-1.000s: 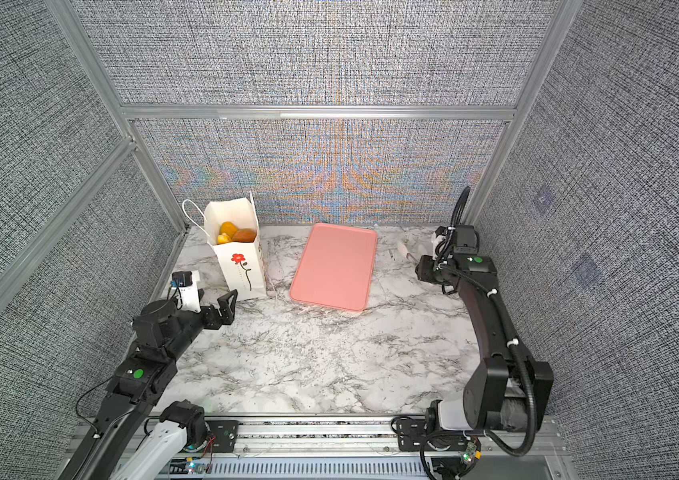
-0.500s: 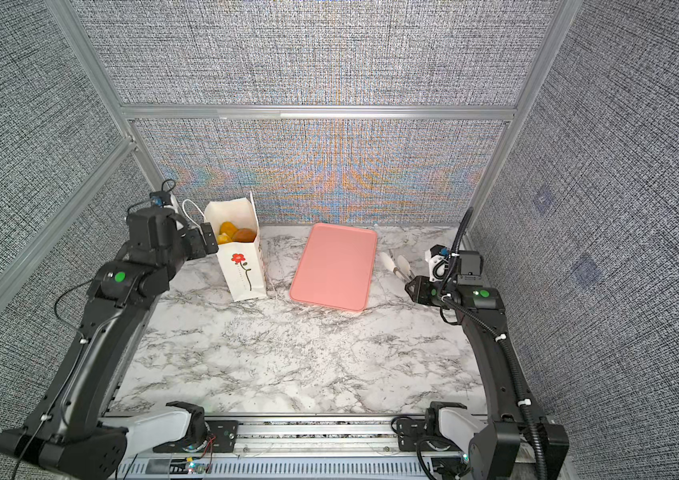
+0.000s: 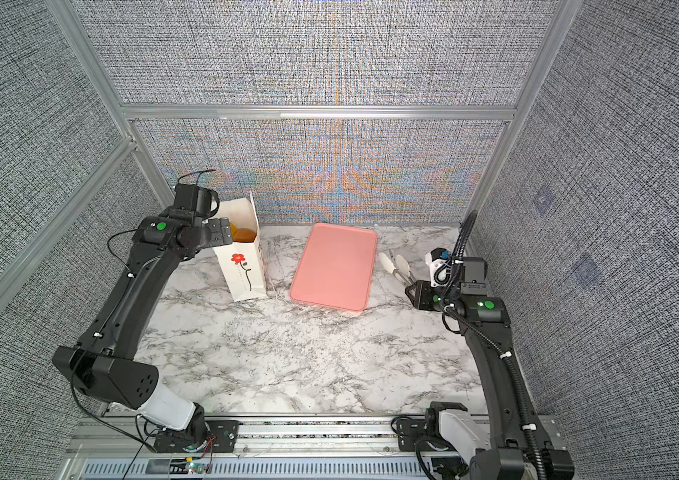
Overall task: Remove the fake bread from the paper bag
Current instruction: 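Lift the tongs with the right gripper while the left grasps the bag rim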
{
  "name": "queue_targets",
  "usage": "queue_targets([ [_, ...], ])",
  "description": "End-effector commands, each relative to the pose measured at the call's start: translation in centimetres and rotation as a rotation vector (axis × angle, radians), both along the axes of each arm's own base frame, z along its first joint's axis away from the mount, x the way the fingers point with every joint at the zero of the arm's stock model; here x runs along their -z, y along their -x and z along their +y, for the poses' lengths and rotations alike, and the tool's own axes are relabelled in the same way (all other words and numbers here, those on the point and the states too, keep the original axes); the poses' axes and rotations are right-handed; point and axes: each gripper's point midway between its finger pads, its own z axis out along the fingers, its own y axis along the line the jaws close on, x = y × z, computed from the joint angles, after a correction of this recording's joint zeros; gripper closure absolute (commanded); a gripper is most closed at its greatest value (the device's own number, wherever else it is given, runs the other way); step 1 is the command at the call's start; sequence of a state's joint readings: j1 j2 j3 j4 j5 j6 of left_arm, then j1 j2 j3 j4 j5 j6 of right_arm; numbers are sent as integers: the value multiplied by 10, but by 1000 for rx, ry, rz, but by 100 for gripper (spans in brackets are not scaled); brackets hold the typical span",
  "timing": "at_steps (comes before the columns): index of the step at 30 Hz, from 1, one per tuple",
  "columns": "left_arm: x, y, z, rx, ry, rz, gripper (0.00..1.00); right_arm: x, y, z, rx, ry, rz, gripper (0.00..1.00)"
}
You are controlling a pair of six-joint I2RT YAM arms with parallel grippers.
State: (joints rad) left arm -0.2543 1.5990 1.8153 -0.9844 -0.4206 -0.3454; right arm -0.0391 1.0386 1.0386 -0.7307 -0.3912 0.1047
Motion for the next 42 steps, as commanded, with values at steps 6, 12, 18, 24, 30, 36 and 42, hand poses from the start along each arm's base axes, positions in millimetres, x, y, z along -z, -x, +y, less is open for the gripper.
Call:
queue_targets([
  [6, 23, -21, 27, -70, -54, 43, 8, 4, 7, 5, -21, 17, -19, 62],
  [12, 26, -37, 29, -76, -37, 34, 13, 8, 11, 2, -11, 57, -27, 64],
  [18, 32, -57, 28, -53, 5, 27, 17, 13, 11, 2, -12, 83, -14, 64],
  [24, 44, -76, 30, -40, 67, 54, 24, 17, 11, 3, -13, 107, -13, 65],
  [30, 50, -84, 30, -39, 71, 61, 34, 24, 12, 3, -14, 128, -10, 67],
  [36, 64, -86, 28, -29, 88, 87, 47, 23, 11, 3, -16, 142, -14, 68],
  [42, 72, -87, 27, -24, 84, 110, 58, 17, 11, 3, -20, 153, -33, 68],
])
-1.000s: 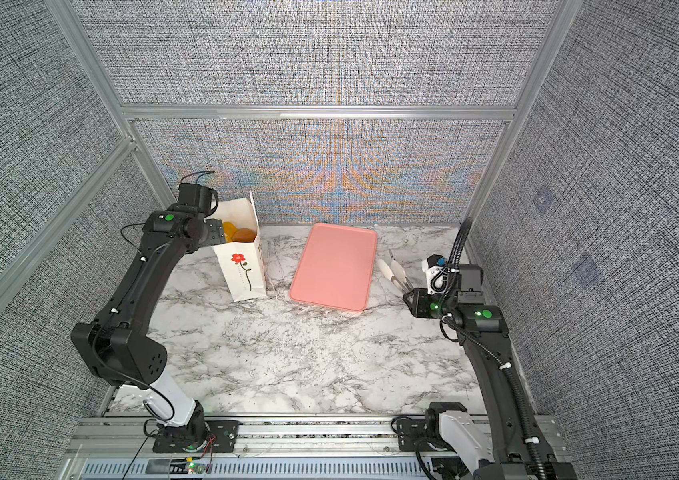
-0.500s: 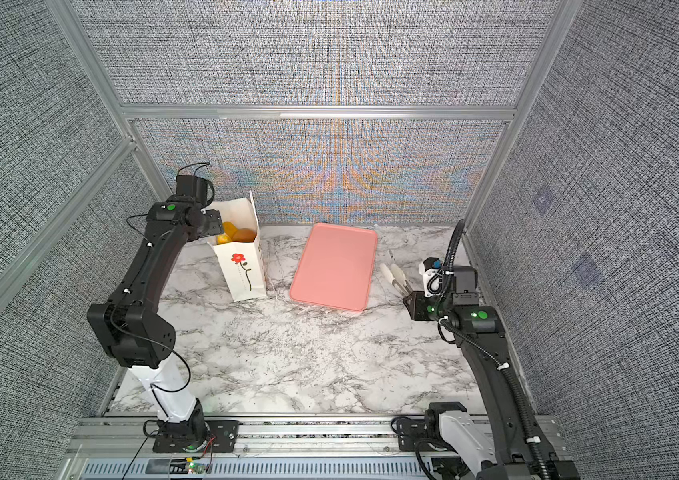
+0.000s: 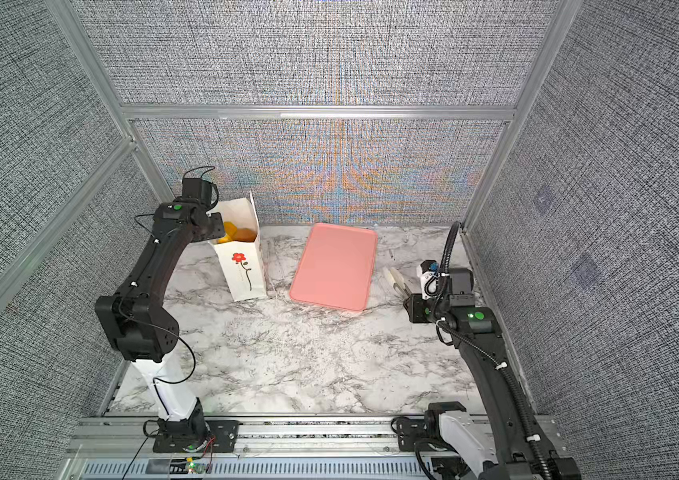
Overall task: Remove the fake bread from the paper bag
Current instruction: 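Lift the tongs with the right gripper while the left grasps the bag rim, then tip the bag over with the left gripper while the right brings tongs near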
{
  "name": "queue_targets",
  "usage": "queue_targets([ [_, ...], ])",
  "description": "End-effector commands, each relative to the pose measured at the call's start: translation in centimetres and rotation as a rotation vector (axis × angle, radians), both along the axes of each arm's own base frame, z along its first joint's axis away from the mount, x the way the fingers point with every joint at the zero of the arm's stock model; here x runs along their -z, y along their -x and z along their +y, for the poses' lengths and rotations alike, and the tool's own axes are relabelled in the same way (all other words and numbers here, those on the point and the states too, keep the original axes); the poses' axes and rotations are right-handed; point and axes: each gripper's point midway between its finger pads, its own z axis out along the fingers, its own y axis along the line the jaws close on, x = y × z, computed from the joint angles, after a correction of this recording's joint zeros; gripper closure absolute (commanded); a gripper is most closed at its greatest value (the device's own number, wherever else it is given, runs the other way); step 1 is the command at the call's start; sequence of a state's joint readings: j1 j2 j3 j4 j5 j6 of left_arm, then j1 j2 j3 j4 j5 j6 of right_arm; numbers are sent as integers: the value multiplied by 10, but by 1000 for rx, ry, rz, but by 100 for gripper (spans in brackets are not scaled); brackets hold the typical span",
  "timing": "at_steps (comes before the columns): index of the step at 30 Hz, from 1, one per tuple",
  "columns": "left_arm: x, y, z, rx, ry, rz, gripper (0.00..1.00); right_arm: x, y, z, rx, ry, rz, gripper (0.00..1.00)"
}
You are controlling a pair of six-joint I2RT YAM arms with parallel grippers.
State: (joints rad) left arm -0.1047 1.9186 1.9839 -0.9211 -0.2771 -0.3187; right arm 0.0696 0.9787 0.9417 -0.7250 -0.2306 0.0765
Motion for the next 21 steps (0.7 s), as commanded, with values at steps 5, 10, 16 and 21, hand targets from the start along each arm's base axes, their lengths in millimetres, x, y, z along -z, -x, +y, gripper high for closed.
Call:
queue_targets([
  [5, 7, -1, -2, 21, -5, 15, 78, -28, -4, -2, -4, 22, -129, 70],
  [10, 1, -2, 1, 33, -34, 3, 100, -40, 0, -3, -5, 22, -181, 71],
  [16, -10, -6, 9, 60, -120, -15, 100, -47, 0, 4, -4, -36, -211, 71],
  [21, -15, -14, 23, 78, -258, -16, 100, -32, 2, 12, -1, -106, -178, 72],
])
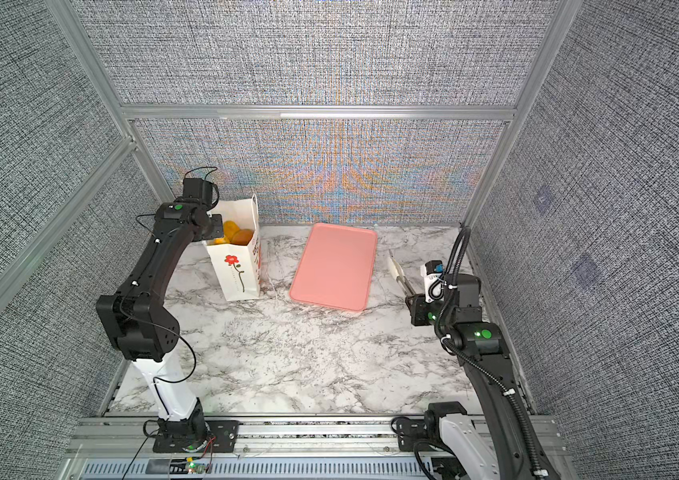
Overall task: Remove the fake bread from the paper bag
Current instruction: 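Tip the bag over with the left gripper while the right brings tongs near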
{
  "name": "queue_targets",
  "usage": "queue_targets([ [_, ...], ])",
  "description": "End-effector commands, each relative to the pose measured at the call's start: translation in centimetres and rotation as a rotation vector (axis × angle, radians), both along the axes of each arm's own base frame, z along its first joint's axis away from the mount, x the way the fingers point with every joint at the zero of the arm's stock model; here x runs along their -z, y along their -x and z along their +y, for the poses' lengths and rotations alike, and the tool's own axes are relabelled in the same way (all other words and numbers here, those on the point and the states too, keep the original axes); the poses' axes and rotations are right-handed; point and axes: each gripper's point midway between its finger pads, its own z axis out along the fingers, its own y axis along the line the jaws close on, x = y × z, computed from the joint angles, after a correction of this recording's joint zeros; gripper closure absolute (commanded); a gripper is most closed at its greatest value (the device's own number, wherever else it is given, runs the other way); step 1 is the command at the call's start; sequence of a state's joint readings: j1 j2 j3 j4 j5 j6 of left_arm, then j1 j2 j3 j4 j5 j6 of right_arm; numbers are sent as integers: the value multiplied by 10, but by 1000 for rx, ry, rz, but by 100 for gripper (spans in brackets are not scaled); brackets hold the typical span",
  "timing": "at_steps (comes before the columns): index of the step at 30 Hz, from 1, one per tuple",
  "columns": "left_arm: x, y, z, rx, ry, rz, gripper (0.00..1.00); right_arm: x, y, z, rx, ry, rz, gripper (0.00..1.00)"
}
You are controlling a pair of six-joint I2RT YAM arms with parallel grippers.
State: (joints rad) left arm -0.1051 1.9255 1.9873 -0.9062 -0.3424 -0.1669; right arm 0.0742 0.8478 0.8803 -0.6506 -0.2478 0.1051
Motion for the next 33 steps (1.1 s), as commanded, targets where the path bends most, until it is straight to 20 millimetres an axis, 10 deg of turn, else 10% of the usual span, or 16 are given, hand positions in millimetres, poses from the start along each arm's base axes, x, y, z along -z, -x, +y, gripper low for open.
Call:
queue_targets([
  [1, -15, -13, 16, 3, -145, -50, 100, -10, -7, 9, -2, -79, -40, 72],
  [20, -96, -48, 45, 92, -724, -364, 100, -38, -12, 61, -119, -270, 27, 75],
  [33, -18, 14, -22, 383, -687, -372, 100, -40, 3, 123, -261, -345, 138, 76],
])
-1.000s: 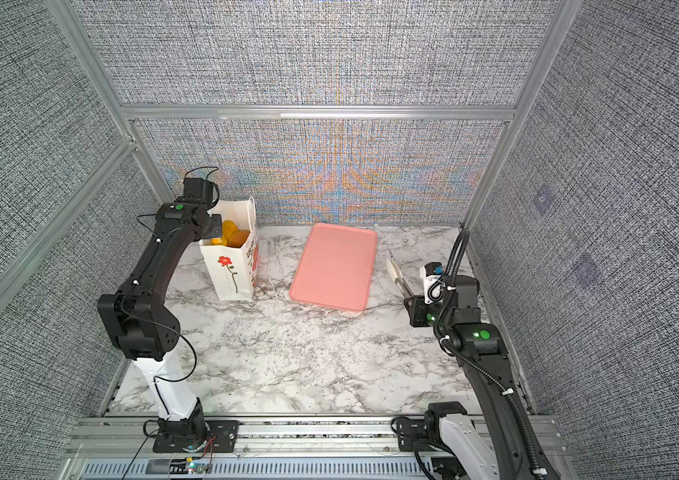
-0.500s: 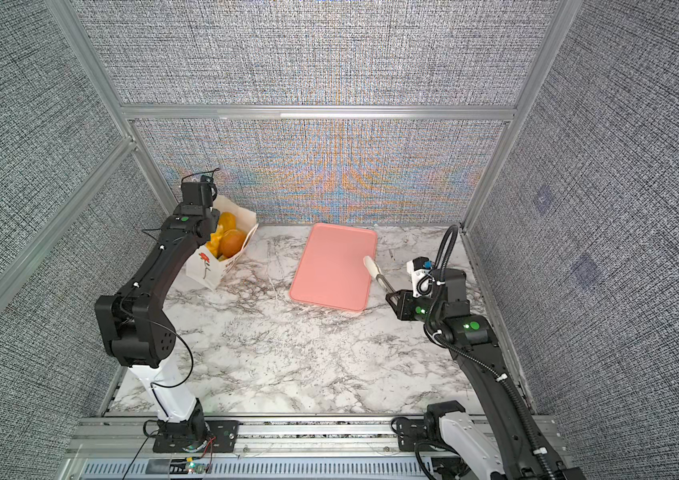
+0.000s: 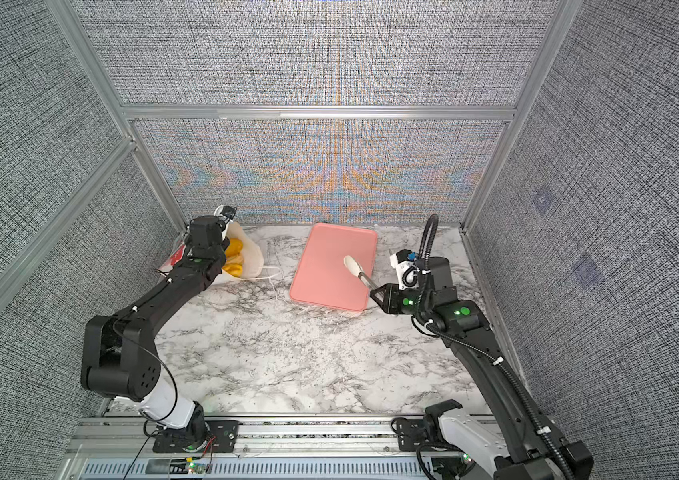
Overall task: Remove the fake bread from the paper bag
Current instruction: 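Tip the bag over with the left gripper while the right brings tongs near, then insert the tongs into the bag opening and pinch a yellow bread piece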
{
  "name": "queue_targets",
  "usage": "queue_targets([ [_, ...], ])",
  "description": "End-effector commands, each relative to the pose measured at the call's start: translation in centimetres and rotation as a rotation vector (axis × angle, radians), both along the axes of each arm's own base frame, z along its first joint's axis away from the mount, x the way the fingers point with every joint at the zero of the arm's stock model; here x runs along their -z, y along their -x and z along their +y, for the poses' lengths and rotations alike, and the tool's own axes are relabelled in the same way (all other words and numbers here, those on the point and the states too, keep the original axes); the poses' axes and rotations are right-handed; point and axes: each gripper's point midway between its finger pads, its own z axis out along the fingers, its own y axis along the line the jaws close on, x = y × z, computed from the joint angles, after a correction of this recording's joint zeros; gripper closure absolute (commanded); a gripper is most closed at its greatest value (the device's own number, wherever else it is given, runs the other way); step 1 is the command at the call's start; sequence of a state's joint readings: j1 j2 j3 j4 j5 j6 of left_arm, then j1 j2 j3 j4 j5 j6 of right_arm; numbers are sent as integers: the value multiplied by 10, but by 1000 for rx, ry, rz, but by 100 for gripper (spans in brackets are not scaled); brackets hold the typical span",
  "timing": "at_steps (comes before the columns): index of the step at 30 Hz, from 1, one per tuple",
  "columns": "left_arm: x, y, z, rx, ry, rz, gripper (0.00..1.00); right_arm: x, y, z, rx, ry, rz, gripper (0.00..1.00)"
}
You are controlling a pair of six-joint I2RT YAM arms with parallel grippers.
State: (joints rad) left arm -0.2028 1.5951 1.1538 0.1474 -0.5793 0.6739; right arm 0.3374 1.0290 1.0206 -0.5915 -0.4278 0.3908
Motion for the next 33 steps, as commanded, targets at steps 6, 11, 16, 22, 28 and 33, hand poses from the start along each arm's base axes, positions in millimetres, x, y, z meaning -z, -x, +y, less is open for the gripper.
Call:
queue_targets([
  [6, 2, 36, -37, 169, 74, -54, 100, -20, 18, 78, -200, -68, 23, 76],
  [11, 19, 69, -54, 218, 159, 0, 100, -18, 19, 132, -275, -121, 27, 76],
  [16, 27, 94, -62, 273, 257, 29, 100, -1, 21, 181, -353, -144, 60, 76],
  [22, 24, 114, -73, 338, 366, -4, 100, 22, 21, 212, -386, -174, 111, 76],
  [28, 29, 125, -74, 360, 384, -9, 100, 48, 30, 223, -415, -124, 153, 75],
  [33, 32, 129, -75, 380, 373, -1, 100, 65, 36, 229, -435, -86, 173, 74],
])
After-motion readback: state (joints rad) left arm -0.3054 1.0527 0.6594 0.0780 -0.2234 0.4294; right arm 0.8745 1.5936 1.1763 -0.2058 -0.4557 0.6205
